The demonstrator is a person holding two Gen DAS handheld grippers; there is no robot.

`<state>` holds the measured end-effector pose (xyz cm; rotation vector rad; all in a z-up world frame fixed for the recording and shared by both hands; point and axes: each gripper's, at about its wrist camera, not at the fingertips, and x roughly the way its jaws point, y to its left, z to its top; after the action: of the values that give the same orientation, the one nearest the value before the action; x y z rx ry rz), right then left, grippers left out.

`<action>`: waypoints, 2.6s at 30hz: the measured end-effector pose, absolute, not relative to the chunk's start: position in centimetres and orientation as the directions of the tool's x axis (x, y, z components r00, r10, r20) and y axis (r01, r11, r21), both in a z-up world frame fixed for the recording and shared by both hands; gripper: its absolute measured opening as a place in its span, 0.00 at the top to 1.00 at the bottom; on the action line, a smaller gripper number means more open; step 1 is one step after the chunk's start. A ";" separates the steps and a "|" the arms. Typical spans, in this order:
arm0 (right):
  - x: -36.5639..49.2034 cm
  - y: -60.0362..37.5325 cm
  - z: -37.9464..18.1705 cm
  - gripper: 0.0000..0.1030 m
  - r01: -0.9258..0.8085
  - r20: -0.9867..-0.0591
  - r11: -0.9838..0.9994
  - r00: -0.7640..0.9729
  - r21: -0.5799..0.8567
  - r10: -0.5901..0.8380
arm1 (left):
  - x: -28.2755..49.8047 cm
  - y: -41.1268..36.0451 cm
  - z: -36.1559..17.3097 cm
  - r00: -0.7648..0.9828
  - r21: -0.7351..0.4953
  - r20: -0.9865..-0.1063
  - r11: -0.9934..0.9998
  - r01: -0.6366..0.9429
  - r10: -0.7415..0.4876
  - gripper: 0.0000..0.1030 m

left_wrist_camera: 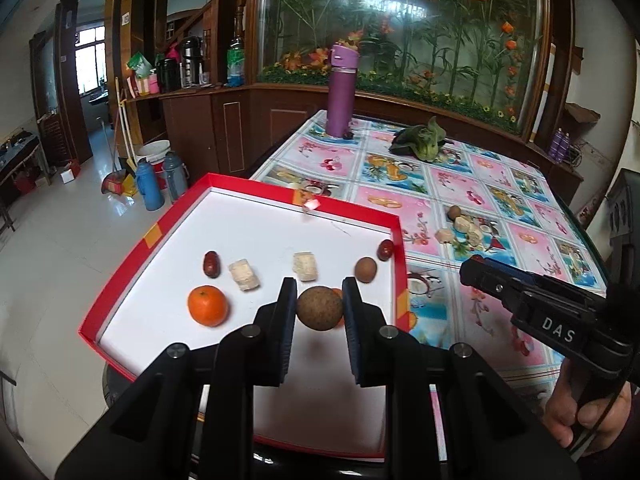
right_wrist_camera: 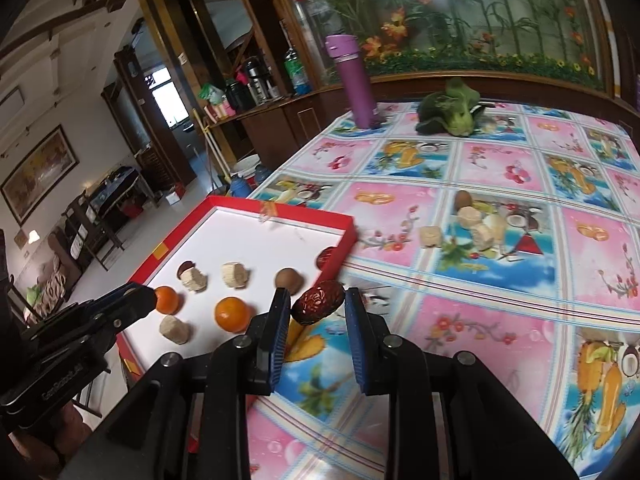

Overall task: Organize fruits
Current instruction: 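Carry the red date and brown fruit into the tray and open both tools, then move both open tools back over the tablecloth items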

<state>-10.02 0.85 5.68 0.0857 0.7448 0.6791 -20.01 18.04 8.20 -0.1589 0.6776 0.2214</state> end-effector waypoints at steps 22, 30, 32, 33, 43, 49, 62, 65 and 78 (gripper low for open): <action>-12.0 8.7 5.3 0.74 -0.670 -0.632 0.698 0.433 0.253 0.643 | -20.5 23.1 6.9 0.707 -0.020 -0.647 0.921 -0.390 0.285 0.76; -13.1 10.4 3.7 0.74 -0.696 -0.676 0.678 0.383 0.237 0.630 | -20.3 24.1 6.2 0.687 -0.012 -0.659 0.909 -0.416 0.306 0.76; -13.2 10.8 3.1 0.74 -0.697 -0.692 0.678 0.372 0.231 0.619 | -20.2 24.4 5.8 0.673 -0.005 -0.671 0.906 -0.422 0.310 0.76; -13.3 10.9 2.9 0.74 -0.697 -0.697 0.678 0.367 0.233 0.617 | -20.2 24.6 5.6 0.667 -0.004 -0.677 0.904 -0.426 0.311 0.76; -13.4 11.4 1.4 0.74 -0.688 -0.737 0.684 0.330 0.240 0.590 | -19.8 25.6 4.6 0.637 0.013 -0.700 0.898 -0.440 0.322 0.76; -13.9 11.4 1.4 0.73 -0.695 -0.736 0.677 0.324 0.241 0.594 | -18.9 25.0 4.7 0.639 0.038 -0.697 0.906 -0.421 0.326 0.76; -13.0 8.1 3.7 0.62 -0.677 -0.673 0.685 0.377 0.269 0.636 | -17.6 23.0 6.6 0.683 0.074 -0.640 0.913 -0.400 0.351 0.30; -12.3 6.8 4.1 0.62 -0.654 -0.657 0.700 0.398 0.286 0.641 | -17.6 21.7 7.3 0.701 0.075 -0.629 0.923 -0.377 0.337 0.28; -9.6 -1.0 4.9 0.61 -0.538 -0.622 0.775 0.493 0.331 0.608 | -15.7 14.8 9.4 0.737 0.098 -0.631 0.968 -0.232 0.241 0.16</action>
<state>-9.60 -1.04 4.90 0.0966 0.7937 0.6967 -15.69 14.81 9.44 0.0127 0.6948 0.2595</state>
